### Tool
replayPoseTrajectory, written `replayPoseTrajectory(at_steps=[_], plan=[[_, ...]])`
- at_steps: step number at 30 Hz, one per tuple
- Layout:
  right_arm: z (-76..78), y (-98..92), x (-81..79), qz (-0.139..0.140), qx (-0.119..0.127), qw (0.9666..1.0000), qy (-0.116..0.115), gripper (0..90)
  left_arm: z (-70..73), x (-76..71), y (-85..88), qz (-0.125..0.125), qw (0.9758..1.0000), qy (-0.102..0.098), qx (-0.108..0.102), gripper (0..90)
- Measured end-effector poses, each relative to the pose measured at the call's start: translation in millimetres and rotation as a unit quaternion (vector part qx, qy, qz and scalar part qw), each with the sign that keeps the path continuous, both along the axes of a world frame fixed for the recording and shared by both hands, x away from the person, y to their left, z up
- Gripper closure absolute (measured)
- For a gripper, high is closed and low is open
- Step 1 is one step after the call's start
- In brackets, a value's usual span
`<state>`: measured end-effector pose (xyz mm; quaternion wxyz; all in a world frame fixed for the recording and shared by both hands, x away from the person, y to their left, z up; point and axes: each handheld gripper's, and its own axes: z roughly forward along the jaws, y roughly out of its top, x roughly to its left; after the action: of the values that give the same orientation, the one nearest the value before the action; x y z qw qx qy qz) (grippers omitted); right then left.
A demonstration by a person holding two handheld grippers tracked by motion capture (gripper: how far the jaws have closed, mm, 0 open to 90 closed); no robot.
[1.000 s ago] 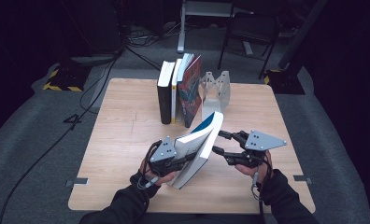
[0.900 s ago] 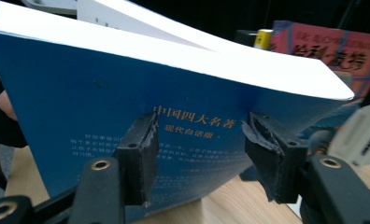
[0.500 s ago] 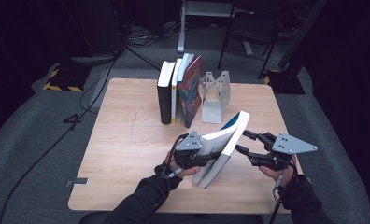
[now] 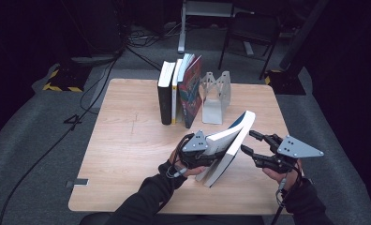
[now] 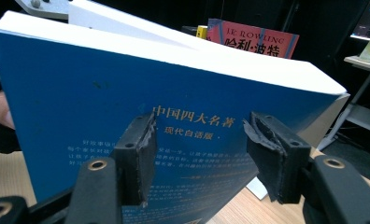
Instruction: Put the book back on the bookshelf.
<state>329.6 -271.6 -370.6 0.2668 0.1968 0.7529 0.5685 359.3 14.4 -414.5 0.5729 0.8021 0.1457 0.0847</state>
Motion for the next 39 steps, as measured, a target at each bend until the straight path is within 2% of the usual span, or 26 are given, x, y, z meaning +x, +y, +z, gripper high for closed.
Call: replayPoseTrajectory(at_steps=[4,10,15,17,19,21,25,26,30,31,33,35,39], plan=[[-1.5,2.5,-2.5,0.002,-0.006,1.0,0.001,42.8,1.4,-7.5,3.7,0.005,0.9995,-0.019,0.025,63.2],[-7.8,10.9,-7.2,0.016,-0.025,0.9996,0.001,42.4,0.7,-17.4,18.1,0.024,0.9981,-0.026,0.051,59.1],[-17.5,19.0,-13.4,0.027,-0.049,0.9984,0.006,42.1,-6.4,-33.8,27.1,0.021,0.9939,-0.041,0.1,55.0],[-21.8,20.5,-13.6,0.033,-0.052,0.998,0.013,42.0,-11.5,-40.0,30.0,0.024,0.9924,-0.039,0.114,49.9],[-26.0,22.9,-13.8,0.035,-0.062,0.9973,0.016,41.8,-17.8,-44.6,32.9,0.033,0.9916,-0.026,0.122,41.6],[-30.4,24.8,-13.0,0.038,-0.068,0.9967,0.02,41.8,-24.7,-48.8,33.8,0.031,0.9903,-0.015,0.135,36.0],[-37.3,25.5,-9.5,0.041,-0.067,0.9964,0.032,41.2,-33.3,-55.4,29.6,0.018,0.9891,-0.007,0.146,31.2],[-41.1,26.3,-9.4,0.04,-0.068,0.9964,0.032,41.5,-36.5,-58.8,24.2,0.013,0.9891,-0.001,0.147,28.7],[-47.0,30.7,-9.2,0.041,-0.075,0.9958,0.033,41.3,-42.2,-66.2,11.1,0.01,0.9886,0.0,0.15,25.9],[-49.0,32.0,-8.3,0.043,-0.075,0.9955,0.037,41.0,-44.0,-68.6,7.0,0.015,0.9887,0.0,0.149,25.8],[-55.0,36.4,-7.0,0.041,-0.08,0.9952,0.039,40.1,-46.7,-71.2,-3.3,0.045,0.9863,-0.006,0.158,20.2],[-57.7,38.1,-5.8,0.041,-0.077,0.9954,0.039,39.3,-48.3,-70.4,-8.3,0.071,0.9863,0.0,0.149,20.2],[-58.9,39.8,-4.2,0.039,-0.072,0.9959,0.039,36.9,-51.6,-66.5,-13.4,0.097,0.9861,0.004,0.135,20.5]])
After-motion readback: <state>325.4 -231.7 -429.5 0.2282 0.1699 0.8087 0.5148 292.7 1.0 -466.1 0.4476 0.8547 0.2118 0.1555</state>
